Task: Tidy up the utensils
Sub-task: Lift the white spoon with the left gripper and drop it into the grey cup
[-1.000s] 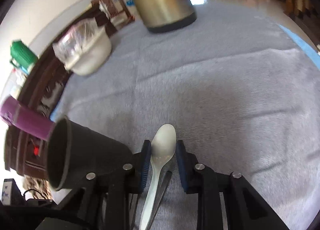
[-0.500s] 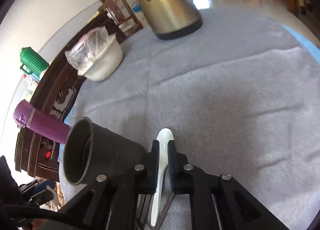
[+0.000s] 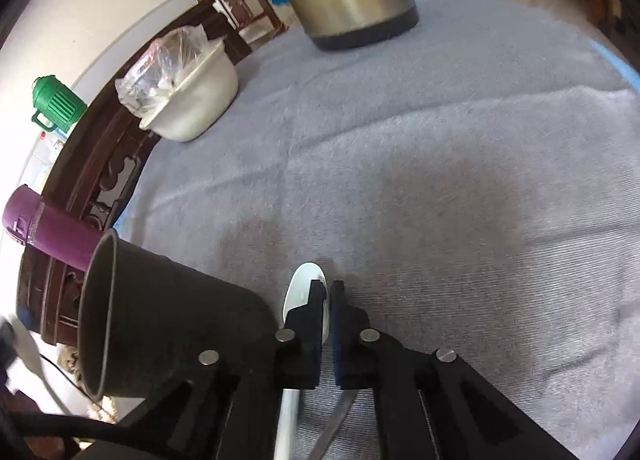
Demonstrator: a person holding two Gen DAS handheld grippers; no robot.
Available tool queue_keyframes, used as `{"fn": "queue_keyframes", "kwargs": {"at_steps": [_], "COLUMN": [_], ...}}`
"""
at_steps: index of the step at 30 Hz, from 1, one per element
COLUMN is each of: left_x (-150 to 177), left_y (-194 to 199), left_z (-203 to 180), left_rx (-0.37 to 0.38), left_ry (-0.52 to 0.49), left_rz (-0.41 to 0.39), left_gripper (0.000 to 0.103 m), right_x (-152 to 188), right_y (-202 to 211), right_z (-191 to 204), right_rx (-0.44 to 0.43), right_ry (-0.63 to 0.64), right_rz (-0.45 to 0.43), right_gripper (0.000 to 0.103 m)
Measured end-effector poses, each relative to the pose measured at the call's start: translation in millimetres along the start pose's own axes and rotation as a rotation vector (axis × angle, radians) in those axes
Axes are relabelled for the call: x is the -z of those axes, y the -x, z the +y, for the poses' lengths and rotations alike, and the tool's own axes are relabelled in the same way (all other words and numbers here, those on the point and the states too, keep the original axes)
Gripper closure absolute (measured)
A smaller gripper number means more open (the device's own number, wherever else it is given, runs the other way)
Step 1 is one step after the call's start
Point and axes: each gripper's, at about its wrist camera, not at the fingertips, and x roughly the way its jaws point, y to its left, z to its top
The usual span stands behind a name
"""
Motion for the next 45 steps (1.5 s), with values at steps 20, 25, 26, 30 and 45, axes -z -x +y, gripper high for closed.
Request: {"fn": "queue_keyframes", "kwargs": {"at_steps": [20, 25, 26, 30, 45], "left_x": [-51, -39, -38, -39, -53], "left_y": [-84, -87, -87, -95, -82], "left_z": [-28, -21, -22, -26, -46], "left_rx": [0.018, 0.002, 0.002, 0.019, 0.035], "left_ry": [0.045, 0.033, 0.026, 0.002, -0.069], "left_rz": [-0.206, -0.251, -0.250, -0.207, -0.225], "left_gripper": [0.075, 0.075, 0.075, 0.075, 0.074], "right_x": [-4, -4, -4, -4, -2], "right_y": [9, -7, -10, -13, -6], "right_z": [-23, -22, -22, -26, -19], "right_rx": [-0.148, -0.169, -0.168, -0.203, -0.152], "right_ry": [-0.116, -0.125, -0.122, -0.140, -0.073], "right_rz": [0.016, 0.066, 0.075, 0.095, 0.007], "right_gripper": [0.098, 0.098, 0.098, 0.098, 0.101]}}
